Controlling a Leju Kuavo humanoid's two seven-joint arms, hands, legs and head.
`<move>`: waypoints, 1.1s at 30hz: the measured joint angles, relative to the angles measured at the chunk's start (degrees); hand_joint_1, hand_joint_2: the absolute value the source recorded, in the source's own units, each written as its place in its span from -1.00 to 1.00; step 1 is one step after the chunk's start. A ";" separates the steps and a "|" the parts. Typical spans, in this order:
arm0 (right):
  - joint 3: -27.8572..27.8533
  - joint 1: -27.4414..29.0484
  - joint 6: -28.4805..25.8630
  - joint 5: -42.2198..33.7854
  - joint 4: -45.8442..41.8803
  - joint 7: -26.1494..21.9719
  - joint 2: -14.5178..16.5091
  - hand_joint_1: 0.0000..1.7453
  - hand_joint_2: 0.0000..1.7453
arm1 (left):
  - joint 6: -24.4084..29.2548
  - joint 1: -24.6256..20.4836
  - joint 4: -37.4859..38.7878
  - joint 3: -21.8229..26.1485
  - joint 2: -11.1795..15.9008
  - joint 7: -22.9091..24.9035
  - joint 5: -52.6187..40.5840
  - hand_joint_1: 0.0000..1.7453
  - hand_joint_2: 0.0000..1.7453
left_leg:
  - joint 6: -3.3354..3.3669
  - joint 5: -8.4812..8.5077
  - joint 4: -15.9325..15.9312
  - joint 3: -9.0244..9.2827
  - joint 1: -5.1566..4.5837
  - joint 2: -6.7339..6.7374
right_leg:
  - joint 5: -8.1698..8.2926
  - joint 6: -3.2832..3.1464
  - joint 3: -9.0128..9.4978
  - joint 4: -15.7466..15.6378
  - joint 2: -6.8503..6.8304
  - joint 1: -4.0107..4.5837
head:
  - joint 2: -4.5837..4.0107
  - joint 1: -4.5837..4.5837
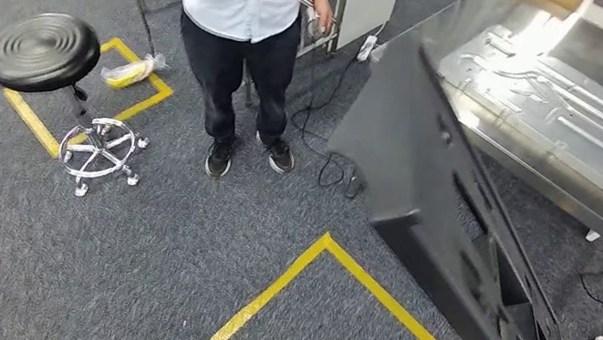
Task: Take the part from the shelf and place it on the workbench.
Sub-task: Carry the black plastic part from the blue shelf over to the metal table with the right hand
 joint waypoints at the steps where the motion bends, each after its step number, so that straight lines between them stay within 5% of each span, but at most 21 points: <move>1: 0.02 -0.03 0.00 0.07 0.01 0.00 -0.01 1.00 1.00 | 0.00 0.03 0.00 0.00 0.02 -0.03 0.04 -1.00 1.00 | -0.15 -1.84 3.34 -1.50 0.17 -1.73 | 0.10 -0.21 0.02 -0.10 0.55 -0.11 | 0.00 -0.06; 3: 0.05 -0.09 0.01 0.15 0.02 0.01 -0.02 1.00 1.00 | 0.00 0.23 0.00 0.00 0.04 -0.02 0.13 -1.00 1.00 | -0.35 -4.98 11.08 -5.38 0.24 -3.38 | 0.12 -0.39 -0.04 -0.06 1.90 -0.09 | 0.00 -0.15; 5: 0.05 -0.08 0.01 0.20 0.03 0.02 -0.03 1.00 1.00 | 0.00 0.47 0.00 0.00 0.04 0.04 0.24 -1.00 1.00 | -0.39 -4.19 13.28 -7.00 0.25 -3.63 | 0.07 -0.38 0.00 0.10 3.43 -0.06 | 0.00 -0.17; 7: 0.05 -0.09 0.01 0.26 0.03 0.04 -0.03 1.00 1.00 | -0.09 0.53 0.00 0.00 0.05 0.07 0.29 -1.00 1.00 | -0.20 0.31 7.01 -4.77 0.32 -4.52 | -0.10 -0.17 0.02 0.46 4.98 -0.10 | 0.00 -0.17; 9: 0.07 -0.13 0.01 0.40 0.04 0.09 -0.04 1.00 1.00 | -0.34 0.50 0.00 0.00 0.10 0.02 0.29 -1.00 1.00 | 0.16 3.16 0.25 -2.20 0.44 -6.90 | -0.34 0.34 -0.32 1.07 6.33 -0.04 | 0.00 -0.15; 11: 0.08 -0.12 0.01 0.51 0.05 0.18 -0.05 1.00 1.00 | -0.66 0.45 0.00 0.00 0.14 -0.04 0.29 -1.00 1.00 | 0.61 3.26 -1.56 -1.56 0.30 -7.93 | -0.30 1.02 -0.85 1.32 7.39 -0.07 | 0.00 -0.13; 12: 0.08 -0.07 0.01 0.53 0.05 0.23 -0.06 1.00 1.00 | -0.81 0.40 0.00 0.00 0.14 -0.07 0.29 -1.00 1.00 | 0.96 3.43 -1.71 -1.52 0.27 -7.35 | -0.15 1.42 -1.04 1.22 7.93 -0.15 | 0.00 -0.13; 14: 0.07 0.05 0.01 0.54 0.07 0.30 -0.11 1.00 1.00 | -1.03 0.31 0.00 0.00 0.16 -0.08 0.29 -1.00 1.00 | 1.85 3.88 -2.27 -1.27 0.38 -6.06 | -0.62 2.04 -1.50 1.92 6.72 -0.22 | 0.00 -0.09; 17: 0.11 -0.23 0.01 0.60 0.19 0.33 -0.31 1.00 1.00 | -1.21 0.41 0.00 0.00 0.18 -0.10 0.29 -1.00 1.00 | 2.71 4.16 -2.80 -1.16 0.47 -3.90 | -5.10 2.68 -5.31 9.75 2.23 -0.13 | 0.00 0.07; 19: 0.14 -0.31 0.01 0.63 0.40 0.40 -0.47 1.00 1.00 | -1.25 0.62 0.00 0.00 0.20 -0.09 0.32 -1.00 1.00 | 2.77 4.02 -2.77 -1.16 0.40 -2.31 | -7.18 3.00 -8.27 15.72 1.56 -0.29 | 0.00 0.07; 20: 0.15 -0.31 0.01 0.67 0.54 0.47 -0.55 1.00 1.00 | -1.25 0.64 0.00 0.00 0.21 -0.08 0.34 -1.00 1.00 | 2.73 3.91 -2.76 -1.09 0.38 -1.51 | -6.72 3.07 -8.48 16.20 1.42 -0.35 | 0.00 0.06; 22: 0.20 -0.32 0.01 0.79 0.78 0.60 -0.73 1.00 1.00 | -1.30 0.56 0.00 0.00 0.22 -0.08 0.36 -1.00 1.00 | 2.50 3.60 -2.74 -0.73 0.37 -0.12 | -3.27 2.94 -5.65 11.06 0.44 -0.36 | 0.00 0.06; 23: 0.25 -0.38 0.01 0.84 0.85 0.61 -0.81 1.00 1.00 | -1.33 0.53 0.00 0.00 0.22 -0.08 0.36 -1.00 1.00 | 2.29 3.39 -2.72 -0.46 0.28 0.45 | -1.69 2.73 -3.46 6.98 -1.09 -0.19 | 0.00 0.07; 25: 0.45 -0.57 0.01 0.91 0.91 0.61 -0.93 1.00 1.00 | -1.36 0.50 0.00 0.00 0.22 -0.08 0.37 -1.00 1.00 | 1.69 2.95 -2.65 0.01 -0.01 1.49 | -0.22 2.01 -0.72 1.71 -3.27 0.36 | 0.00 0.03; 28: 0.61 -0.61 0.01 0.98 0.97 0.64 -0.99 1.00 1.00 | -1.37 0.30 0.00 0.00 0.23 -0.08 0.38 -1.00 1.00 | 0.75 2.48 -2.72 0.55 -0.19 3.00 | -0.14 1.00 -0.61 0.75 -2.11 0.60 | 0.00 -0.02; 30: 0.70 -0.69 0.01 1.11 0.99 0.79 -1.01 1.00 1.00 | -1.47 0.12 0.00 0.00 0.23 -0.07 0.37 -1.00 1.00 | 0.13 0.97 -0.98 0.04 -0.03 1.08 | 0.20 0.31 -0.55 0.38 -0.79 0.23 | 0.00 -0.03; 33: 1.28 -1.04 0.02 1.30 1.22 1.52 -1.18 1.00 1.00 | -1.84 0.26 0.00 0.00 0.26 0.02 0.36 -1.00 1.00 | -0.21 -4.26 9.08 -4.67 0.14 -3.05 | 0.39 -0.37 -0.63 0.28 0.86 0.08 | 0.00 -0.04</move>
